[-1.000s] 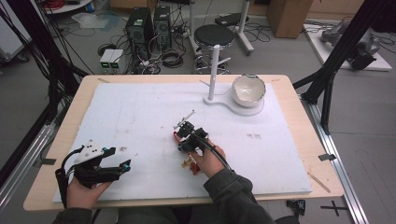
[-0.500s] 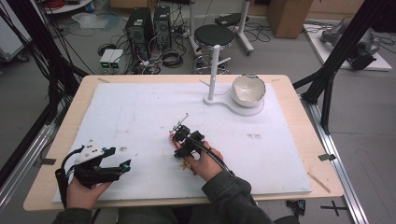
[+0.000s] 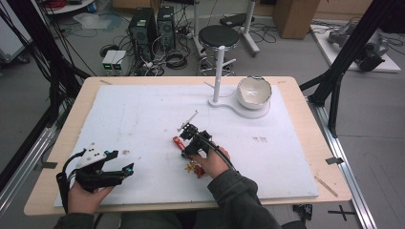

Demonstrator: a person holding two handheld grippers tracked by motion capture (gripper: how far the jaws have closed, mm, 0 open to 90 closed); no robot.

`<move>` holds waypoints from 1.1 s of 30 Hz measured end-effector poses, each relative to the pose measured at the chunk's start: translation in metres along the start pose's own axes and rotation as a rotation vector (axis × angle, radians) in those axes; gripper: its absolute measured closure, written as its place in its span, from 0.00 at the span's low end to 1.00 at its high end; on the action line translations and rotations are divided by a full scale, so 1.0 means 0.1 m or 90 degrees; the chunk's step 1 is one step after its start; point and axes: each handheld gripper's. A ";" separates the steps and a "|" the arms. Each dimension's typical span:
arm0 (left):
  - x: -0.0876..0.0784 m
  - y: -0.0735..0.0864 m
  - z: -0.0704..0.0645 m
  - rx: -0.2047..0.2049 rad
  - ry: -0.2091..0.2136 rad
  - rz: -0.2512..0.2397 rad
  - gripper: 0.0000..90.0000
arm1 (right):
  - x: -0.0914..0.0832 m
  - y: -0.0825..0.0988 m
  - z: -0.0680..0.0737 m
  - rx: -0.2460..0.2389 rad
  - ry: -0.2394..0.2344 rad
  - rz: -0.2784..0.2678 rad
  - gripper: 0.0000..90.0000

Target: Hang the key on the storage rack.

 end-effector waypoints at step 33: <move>0.00 0.00 0.00 0.003 -0.002 0.003 0.28 | -0.18 0.12 -0.05 -0.039 0.054 -0.028 0.96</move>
Point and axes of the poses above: each handheld gripper's, and its own axes: x roughly forward along the jaws, y roughly out of its underside, z roughly to its left, and after that the axes turned 6 degrees about z, right-handed
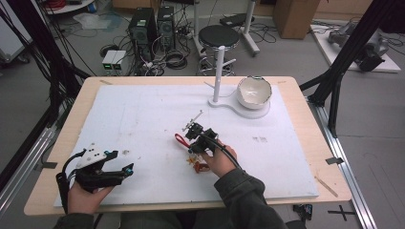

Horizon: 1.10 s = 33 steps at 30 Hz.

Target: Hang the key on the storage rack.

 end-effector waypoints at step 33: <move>0.01 -0.01 -0.02 0.007 -0.004 0.001 0.28 | -0.78 0.41 -0.34 0.033 0.019 -0.169 0.96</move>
Point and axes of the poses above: each handheld gripper's, and its own axes: x roughly forward along the jaws, y roughly out of its underside, z roughly to its left, and after that the axes turned 6 degrees about z, right-handed
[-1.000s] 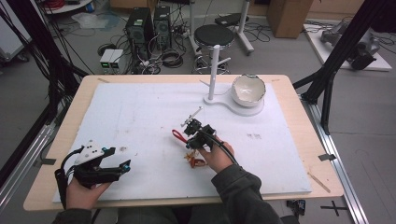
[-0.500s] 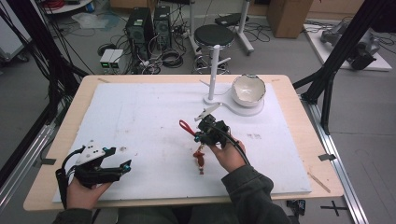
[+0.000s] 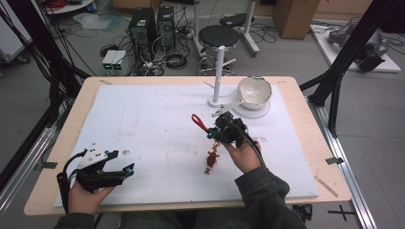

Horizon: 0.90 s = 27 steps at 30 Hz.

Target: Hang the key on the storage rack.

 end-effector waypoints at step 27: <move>0.00 -0.01 -0.01 0.002 -0.004 -0.003 0.27 | -0.48 -0.06 -0.32 0.034 0.041 -0.067 0.96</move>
Point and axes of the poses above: each handheld gripper's, and its own axes: x roughly forward along the jaws, y roughly out of its underside, z roughly to its left, and after that the axes turned 6 degrees about z, right-handed
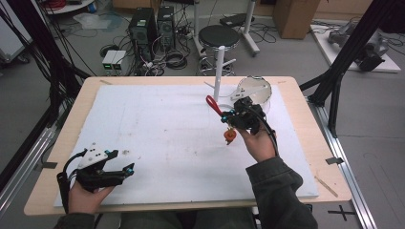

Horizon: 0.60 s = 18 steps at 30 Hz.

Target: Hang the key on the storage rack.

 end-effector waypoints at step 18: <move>0.00 0.00 0.00 0.003 -0.001 -0.001 0.27 | -0.01 -0.13 -0.23 0.020 0.055 -0.006 0.96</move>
Point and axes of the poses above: each handheld gripper's, and its own axes: x roughly forward along the jaws, y roughly out of its underside, z roughly to its left, and after that the axes turned 6 degrees about z, right-handed
